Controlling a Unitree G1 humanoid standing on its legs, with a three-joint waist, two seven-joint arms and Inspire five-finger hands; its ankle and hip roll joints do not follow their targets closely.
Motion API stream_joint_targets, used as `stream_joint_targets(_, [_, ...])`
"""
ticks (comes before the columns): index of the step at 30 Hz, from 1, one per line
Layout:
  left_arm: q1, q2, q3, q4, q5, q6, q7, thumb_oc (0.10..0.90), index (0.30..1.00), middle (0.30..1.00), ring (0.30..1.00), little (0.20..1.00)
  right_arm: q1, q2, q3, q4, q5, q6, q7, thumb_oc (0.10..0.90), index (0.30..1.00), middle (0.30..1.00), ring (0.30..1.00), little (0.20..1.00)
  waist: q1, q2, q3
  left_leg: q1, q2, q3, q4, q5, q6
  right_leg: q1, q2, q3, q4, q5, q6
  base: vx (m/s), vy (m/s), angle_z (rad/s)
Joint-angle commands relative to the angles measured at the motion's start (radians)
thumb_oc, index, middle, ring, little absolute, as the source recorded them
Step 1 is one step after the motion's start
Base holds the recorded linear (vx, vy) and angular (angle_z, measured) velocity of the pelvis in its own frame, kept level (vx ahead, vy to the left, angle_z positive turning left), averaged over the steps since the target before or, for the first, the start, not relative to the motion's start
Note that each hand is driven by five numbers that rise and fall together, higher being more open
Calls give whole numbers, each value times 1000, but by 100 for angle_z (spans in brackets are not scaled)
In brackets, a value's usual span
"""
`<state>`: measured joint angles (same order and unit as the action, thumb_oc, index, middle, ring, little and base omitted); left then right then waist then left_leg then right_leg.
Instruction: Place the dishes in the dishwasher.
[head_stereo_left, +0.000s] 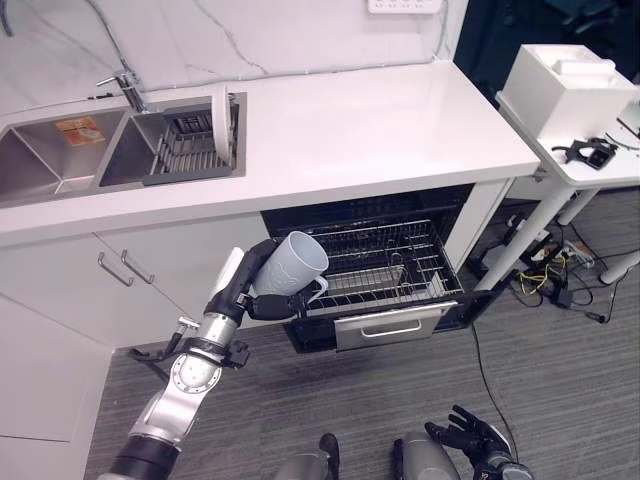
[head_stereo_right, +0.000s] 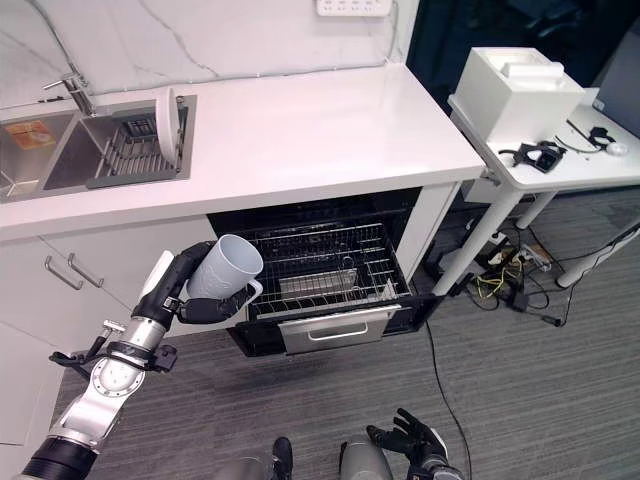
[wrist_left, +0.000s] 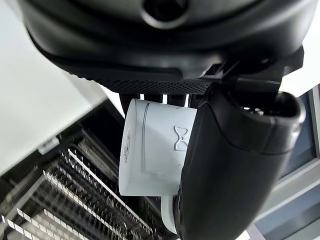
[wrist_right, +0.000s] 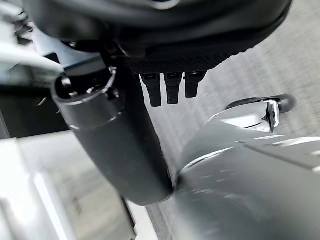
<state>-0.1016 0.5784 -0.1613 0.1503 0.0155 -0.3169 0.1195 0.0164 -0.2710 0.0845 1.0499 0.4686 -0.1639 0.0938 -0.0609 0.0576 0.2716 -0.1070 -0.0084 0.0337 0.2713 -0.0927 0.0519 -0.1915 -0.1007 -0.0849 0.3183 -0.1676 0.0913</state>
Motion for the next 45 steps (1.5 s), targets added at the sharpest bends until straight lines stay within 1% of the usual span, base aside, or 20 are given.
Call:
stream_joint_targets(1, [-82, 6, 31, -86, 10, -72, 75, 400, 300, 300, 300, 300, -1, -15, 8, 5, -41, -4, 8, 800, 900, 900, 900, 900, -18, 7, -31, 12, 12, -52, 29, -125, -29, 72, -6, 15, -18, 48, 44, 73, -249, -19])
stream_joint_targets(2, [-71, 0, 26, -91, -2, -67, 72, 400, 300, 300, 300, 300, 6, -14, 8, 24, -26, -4, 12, 800, 900, 900, 900, 900, -11, -2, -45, 9, 20, -34, 29, -127, -34, 75, -7, 4, -18, 35, 45, 73, -243, -24])
stream_joint_targets(4, [-56, -7, 25, -106, 6, -65, 61, 400, 300, 300, 300, 300, 9, -15, -1, 36, -33, -4, 15, 800, 900, 900, 900, 900, -6, -6, -54, 9, 38, -8, 29, -130, -44, 82, -14, -16, -18, 20, 43, 75, -200, -12])
stream_joint_targets(6, [-48, -9, 18, -126, 19, -53, 56, 400, 300, 300, 300, 300, 18, -21, -8, 39, -28, 1, 14, 800, 900, 900, 900, 900, -10, -5, -59, 11, 55, 7, 29, -128, -55, 93, -13, -20, -18, 10, 39, 72, -115, -3])
stream_joint_targets(9, [-46, -12, 6, -147, 23, -35, 61, 400, 300, 300, 300, 300, 28, -27, -19, 50, -14, 4, 12, 800, 900, 900, 900, 900, -16, -1, -67, 12, 73, 15, 29, -123, -69, 110, -7, -31, -18, -9, 29, 70, -93, 9])
stream_joint_targets(11, [-62, -3, 1, -168, 5, -12, 64, 400, 300, 300, 300, 300, 25, -35, -25, 60, -12, -5, 21, 800, 900, 900, 900, 900, -20, 8, -75, 12, 91, 23, 29, -116, -82, 130, -5, -49, -18, -28, 15, 67, -95, 12])
stream_joint_targets(16, [-80, 10, -1, -177, -19, 11, 51, 400, 300, 300, 300, 300, 21, -42, -19, 59, 0, 8, 27, 800, 900, 900, 900, 900, -22, 19, -81, 3, 109, 32, 29, -101, -103, 145, -1, -66, -18, -48, 3, 23, -37, 11])
stream_joint_targets(20, [-88, 7, -9, -160, -33, -8, 44, 400, 300, 300, 300, 300, 17, -40, -10, 67, -5, 4, 26, 800, 900, 900, 900, 900, -23, 22, -85, 2, 125, 55, 29, -92, -113, 149, -8, -86, -18, -56, -3, 3, -3, 18])
stream_joint_targets(22, [-91, 1, -10, -160, -41, -22, 24, 400, 300, 300, 300, 300, 21, -39, -17, 65, 23, -7, 18, 800, 900, 900, 900, 900, -26, 21, -88, 4, 140, 83, 29, -85, -118, 151, -15, -104, -18, -55, -4, -25, 7, 30])
stream_joint_targets(23, [-91, 1, -10, -160, -41, -23, 23, 400, 300, 300, 300, 300, 21, -39, -17, 65, 23, -7, 18, 800, 900, 900, 900, 900, -27, 21, -88, 4, 140, 82, 29, -85, -118, 151, -15, -105, -18, -55, -4, -34, 11, 41])
stream_joint_targets(26, [-93, -4, -13, -170, -76, -38, -18, 400, 300, 300, 300, 300, 34, -44, -46, 33, 115, -55, 20, 800, 900, 900, 900, 900, -35, 17, -93, 5, 161, 120, 29, -81, -125, 150, -32, -129, -18, -49, 2, -41, 33, 34])
stream_joint_targets(28, [-92, -7, -16, -167, -97, -43, -22, 400, 300, 300, 300, 300, 41, -45, -54, 11, 149, -70, 18, 800, 900, 900, 900, 900, -38, 14, -94, 9, 162, 121, 29, -82, -125, 148, -40, -127, -18, -43, 8, -18, 53, 38])
stream_joint_targets(31, [-88, -33, -18, -151, -169, -45, 15, 400, 300, 300, 300, 300, 63, -39, -91, -60, 220, -110, -8, 800, 900, 900, 900, 900, -53, 4, -103, 18, 152, 119, 29, -97, -119, 139, -50, -106, -18, -29, 23, 6, 53, 7])
stream_joint_targets(32, [-88, -41, -17, -140, -189, -48, 21, 400, 300, 300, 300, 300, 71, -34, -99, -80, 265, -117, -12, 800, 900, 900, 900, 900, -56, 1, -107, 21, 149, 119, 29, -101, -116, 140, -49, -101, -18, -26, 26, 17, 27, -11])
stream_joint_targets(35, [-90, -60, -16, -107, -206, -69, 40, 400, 300, 300, 300, 300, 92, -18, -134, -140, 337, -153, -19, 800, 900, 900, 900, 900, -69, -10, -111, 32, 145, 123, 29, -109, -106, 140, -49, -88, -18, -19, 31, 23, 7, -13])
stream_joint_targets(37, [-94, -75, -8, -83, -200, -94, 91, 400, 300, 300, 300, 300, 131, -4, -166, -270, 343, -206, -62, 800, 900, 900, 900, 900, -91, -26, -111, 50, 139, 135, 29, -122, -93, 139, -50, -66, -18, -8, 38, 14, 15, -23])
stream_joint_targets(39, [-93, -83, 7, -71, -203, -108, 130, 400, 300, 300, 300, 300, 155, 3, -192, -347, 323, -233, -93, 800, 900, 900, 900, 900, -108, -35, -114, 58, 134, 143, 29, -130, -84, 134, -49, -49, -18, -2, 44, 6, 26, -25])
stream_joint_targets(41, [-93, -87, 10, -67, -192, -113, 147, 400, 300, 300, 300, 300, 164, 6, -200, -371, 319, -240, -102, 800, 900, 900, 900, 900, -113, -37, -118, 58, 132, 146, 29, -132, -81, 130, -48, -42, -18, 0, 45, 2, 15, -33])
stream_joint_targets(44, [-96, -86, 24, -59, -147, -127, 216, 400, 300, 300, 300, 300, 186, 10, -230, -437, 319, -275, -141, 800, 900, 900, 900, 900, -131, -47, -122, 68, 131, 160, 29, -140, -75, 125, -46, -22, -18, 6, 50, -13, 27, -25])
stream_joint_targets(45, [-98, -80, 38, -54, -100, -146, 284, 400, 300, 300, 300, 300, 202, 8, -258, -506, 294, -322, -178, 800, 900, 900, 900, 900, -147, -52, -124, 78, 131, 173, 29, -147, -70, 121, -44, -6, -18, 12, 55, -9, 36, -23])
